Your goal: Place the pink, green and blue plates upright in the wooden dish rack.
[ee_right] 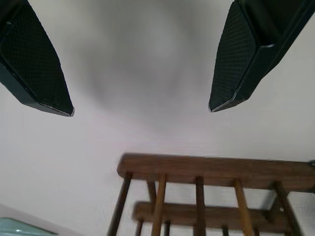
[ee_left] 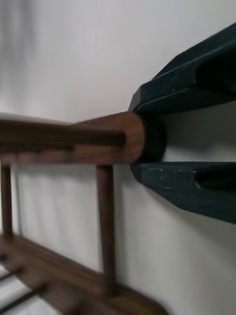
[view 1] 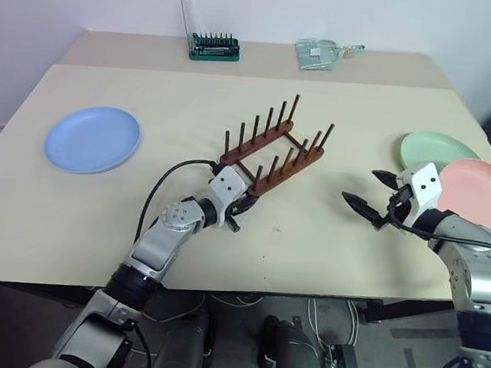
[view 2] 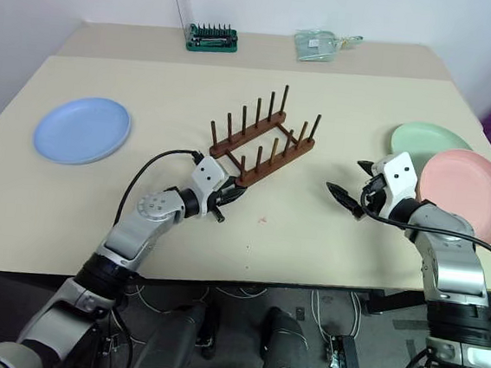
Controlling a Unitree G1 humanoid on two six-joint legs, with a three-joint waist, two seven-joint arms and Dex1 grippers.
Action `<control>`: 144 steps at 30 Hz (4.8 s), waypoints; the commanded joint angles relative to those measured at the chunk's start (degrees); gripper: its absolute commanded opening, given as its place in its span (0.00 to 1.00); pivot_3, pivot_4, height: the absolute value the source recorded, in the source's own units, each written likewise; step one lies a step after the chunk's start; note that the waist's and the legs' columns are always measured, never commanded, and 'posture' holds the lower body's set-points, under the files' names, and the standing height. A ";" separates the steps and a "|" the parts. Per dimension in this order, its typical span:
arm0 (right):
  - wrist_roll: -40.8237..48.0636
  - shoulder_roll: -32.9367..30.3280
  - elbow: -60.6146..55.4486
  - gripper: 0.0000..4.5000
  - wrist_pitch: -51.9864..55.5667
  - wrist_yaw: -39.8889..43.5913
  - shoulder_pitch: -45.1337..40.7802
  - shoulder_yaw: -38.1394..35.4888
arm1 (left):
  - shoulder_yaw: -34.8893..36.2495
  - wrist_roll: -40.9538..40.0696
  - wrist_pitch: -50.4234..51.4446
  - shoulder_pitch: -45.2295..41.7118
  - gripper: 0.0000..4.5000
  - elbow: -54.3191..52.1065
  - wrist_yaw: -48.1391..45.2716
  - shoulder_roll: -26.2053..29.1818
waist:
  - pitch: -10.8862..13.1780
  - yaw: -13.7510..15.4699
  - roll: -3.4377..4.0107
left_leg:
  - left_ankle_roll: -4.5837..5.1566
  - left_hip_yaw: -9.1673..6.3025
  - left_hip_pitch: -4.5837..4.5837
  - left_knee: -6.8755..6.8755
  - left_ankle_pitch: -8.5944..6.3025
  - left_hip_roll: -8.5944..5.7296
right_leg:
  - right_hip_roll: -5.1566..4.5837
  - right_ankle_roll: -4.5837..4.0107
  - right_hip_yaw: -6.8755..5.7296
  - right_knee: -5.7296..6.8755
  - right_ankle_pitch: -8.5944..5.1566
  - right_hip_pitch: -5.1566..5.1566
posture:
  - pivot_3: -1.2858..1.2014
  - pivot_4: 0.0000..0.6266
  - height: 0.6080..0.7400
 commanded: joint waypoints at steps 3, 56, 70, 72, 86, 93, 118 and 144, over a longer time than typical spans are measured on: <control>0.56 -3.38 -5.40 1.00 1.37 3.61 3.51 -0.05 | -0.03 0.26 -6.18 -1.38 0.17 3.00 -8.52 4.68 | -0.01 0.01 0.02 | 0.00 0.01 -0.01 -0.01 0.00 0.04 | 0.04 -0.01 0.00 0.00 0.00 -0.04 | 0.52 0.24 0.92; -20.19 4.37 15.34 0.01 -7.71 -11.39 -11.62 14.55 | -1.48 9.63 -7.33 -7.26 0.08 16.49 2.07 1.04 | -0.77 -1.32 -0.36 | 0.00 0.01 0.11 0.03 0.00 0.08 | -0.02 -0.03 -0.07 -0.01 0.02 0.12 | 0.52 0.24 0.92; -9.12 -7.49 -5.00 0.54 0.72 -3.83 0.90 -4.82 | 0.27 -5.44 -3.12 1.88 0.08 -5.44 -15.32 4.74 | -0.76 -1.31 -0.28 | 0.10 0.09 -0.07 -0.11 -0.08 0.01 | -0.12 0.11 -0.04 0.02 0.14 -0.13 | 0.52 0.24 0.92; -8.10 -10.30 -7.01 0.76 3.59 -3.71 4.44 -10.09 | -0.74 -7.63 -1.55 3.07 0.08 -9.28 -18.94 5.62 | -0.76 -1.03 -0.29 | 0.11 0.15 -0.12 -0.08 -0.08 0.00 | -0.14 0.09 -0.02 -0.01 0.13 -0.17 | 0.52 0.24 0.92; -15.75 -7.40 -1.13 0.76 9.33 -16.18 8.17 -5.87 | -3.05 -6.57 -0.72 -0.15 0.08 -6.89 -20.83 1.93 | -0.78 -0.07 -0.30 | 0.10 0.18 -0.08 -0.02 -0.09 0.04 | -0.09 0.05 -0.01 -0.08 -0.04 -0.14 | 0.52 0.24 0.92; -18.18 -8.18 1.14 0.11 6.92 -18.20 7.69 -4.28 | -2.52 -8.10 0.60 2.87 0.08 -10.93 -20.98 2.36 | -0.78 0.05 -0.30 | 0.11 0.19 -0.13 -0.04 -0.09 0.03 | -0.09 0.04 0.01 -0.09 -0.04 -0.17 | 0.52 0.24 0.92; 33.59 -1.52 -6.00 0.00 30.94 -0.60 -28.09 -11.77 | 0.37 -9.77 0.97 2.51 0.08 -10.69 -19.29 0.57 | -0.70 0.29 -0.32 | 0.13 0.14 -0.18 -0.01 -0.09 0.01 | -0.10 -0.07 0.03 -0.05 0.04 -0.24 | 0.52 0.24 0.92; 27.51 -0.56 17.86 0.65 23.21 -2.74 -34.17 -12.94 | 1.34 -10.73 4.27 4.74 0.08 -15.08 -17.65 2.65 | -0.71 0.02 -0.24 | 0.18 0.34 -0.23 -0.02 -0.10 0.05 | -0.07 0.09 0.10 0.04 0.12 -0.42 | 0.52 0.24 0.92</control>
